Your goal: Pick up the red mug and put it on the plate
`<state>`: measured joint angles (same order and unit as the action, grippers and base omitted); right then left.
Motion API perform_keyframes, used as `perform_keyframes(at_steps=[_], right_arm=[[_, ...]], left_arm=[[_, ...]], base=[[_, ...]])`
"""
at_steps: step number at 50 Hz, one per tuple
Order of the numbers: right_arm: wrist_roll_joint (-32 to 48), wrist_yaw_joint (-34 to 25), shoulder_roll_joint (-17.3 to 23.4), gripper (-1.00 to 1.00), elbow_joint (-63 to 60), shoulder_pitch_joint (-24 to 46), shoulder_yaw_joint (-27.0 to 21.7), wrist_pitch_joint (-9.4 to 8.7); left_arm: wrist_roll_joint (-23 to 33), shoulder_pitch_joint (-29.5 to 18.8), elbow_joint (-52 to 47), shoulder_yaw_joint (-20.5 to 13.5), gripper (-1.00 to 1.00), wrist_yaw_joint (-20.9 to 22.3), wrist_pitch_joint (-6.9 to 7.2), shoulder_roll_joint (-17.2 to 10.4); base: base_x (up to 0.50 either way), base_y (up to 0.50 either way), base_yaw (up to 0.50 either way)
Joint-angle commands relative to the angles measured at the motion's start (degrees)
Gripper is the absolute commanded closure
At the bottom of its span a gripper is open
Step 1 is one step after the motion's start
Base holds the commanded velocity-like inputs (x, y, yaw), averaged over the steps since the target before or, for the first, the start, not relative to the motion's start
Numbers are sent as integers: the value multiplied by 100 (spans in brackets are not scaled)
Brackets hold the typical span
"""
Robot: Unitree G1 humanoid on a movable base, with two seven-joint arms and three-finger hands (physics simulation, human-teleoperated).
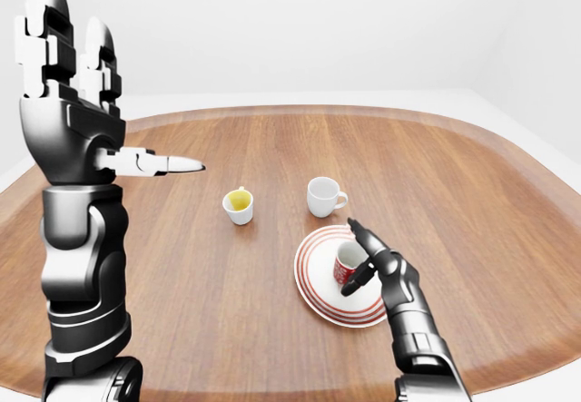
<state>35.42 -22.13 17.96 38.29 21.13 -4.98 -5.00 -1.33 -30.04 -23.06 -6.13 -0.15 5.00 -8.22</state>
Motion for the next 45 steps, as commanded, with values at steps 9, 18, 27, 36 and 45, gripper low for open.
perform_keyframes(at_steps=[9,18,27,36,45], right_arm=[[301,-967,102,-100,-1912,-29,-230,0],[476,-1552,224,-100,-2830,113,-401,0],[582,-1787,422,-100,-3369,397,-545,0],[432,-1787,585,-100,-3778,784,-660,0],[324,-1787,888,-100,-4591,1214,-808,0]], left_arm=[[-22,-116,-54,-30,-100,-1,0,-51],[-52,-131,-114,-57,-100,-5,0,-82],[-55,-186,-160,-46,-100,-11,0,-94],[-55,-204,-199,-51,-100,-3,0,-101],[-85,-274,-305,-95,-100,-6,0,-146]], base=[[0,0,0],[0,0,0],[0,0,0],[0,0,0],[0,0,0]])
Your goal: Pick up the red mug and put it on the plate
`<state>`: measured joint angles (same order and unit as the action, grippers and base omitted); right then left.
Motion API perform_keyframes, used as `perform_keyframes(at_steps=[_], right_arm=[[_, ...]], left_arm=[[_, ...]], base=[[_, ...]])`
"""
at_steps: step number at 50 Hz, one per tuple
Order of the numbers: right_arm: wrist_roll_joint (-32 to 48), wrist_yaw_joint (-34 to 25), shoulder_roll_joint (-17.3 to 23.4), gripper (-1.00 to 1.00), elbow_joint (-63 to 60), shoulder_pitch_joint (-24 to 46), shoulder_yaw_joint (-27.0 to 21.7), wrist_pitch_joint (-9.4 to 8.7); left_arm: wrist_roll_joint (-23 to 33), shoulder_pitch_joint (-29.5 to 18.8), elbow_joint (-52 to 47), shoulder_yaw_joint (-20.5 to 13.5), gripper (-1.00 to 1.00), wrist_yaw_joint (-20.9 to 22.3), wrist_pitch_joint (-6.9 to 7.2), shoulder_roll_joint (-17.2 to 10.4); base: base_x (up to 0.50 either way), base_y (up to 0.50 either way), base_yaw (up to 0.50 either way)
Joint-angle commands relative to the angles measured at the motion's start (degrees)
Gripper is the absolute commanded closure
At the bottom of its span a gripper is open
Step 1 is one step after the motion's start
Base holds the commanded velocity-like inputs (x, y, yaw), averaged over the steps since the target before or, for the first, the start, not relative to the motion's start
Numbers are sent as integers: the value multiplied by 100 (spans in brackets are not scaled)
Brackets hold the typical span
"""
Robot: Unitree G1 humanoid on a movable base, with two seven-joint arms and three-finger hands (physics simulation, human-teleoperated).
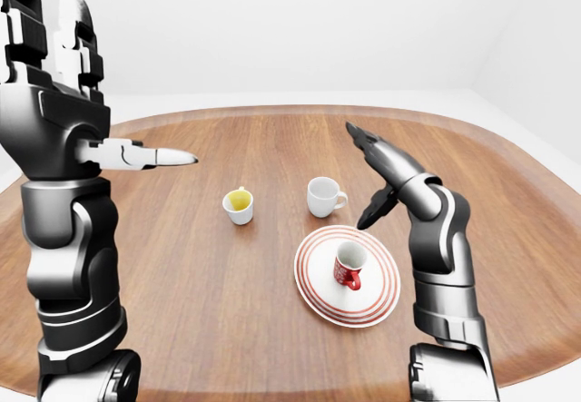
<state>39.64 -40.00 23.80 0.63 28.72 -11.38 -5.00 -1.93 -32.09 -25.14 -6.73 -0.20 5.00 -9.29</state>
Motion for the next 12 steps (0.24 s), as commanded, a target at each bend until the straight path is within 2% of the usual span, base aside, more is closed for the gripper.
perform_keyframes(at_steps=[1,12], right_arm=[[-108,0,340,-100,-882,496,-182,0],[-310,0,621,-100,-1338,828,-265,0]], left_arm=[[-31,-75,-106,-37,-100,-5,0,-40],[-28,-89,-108,-18,-100,-18,0,-36]], base=[[0,0,0],[0,0,0]])
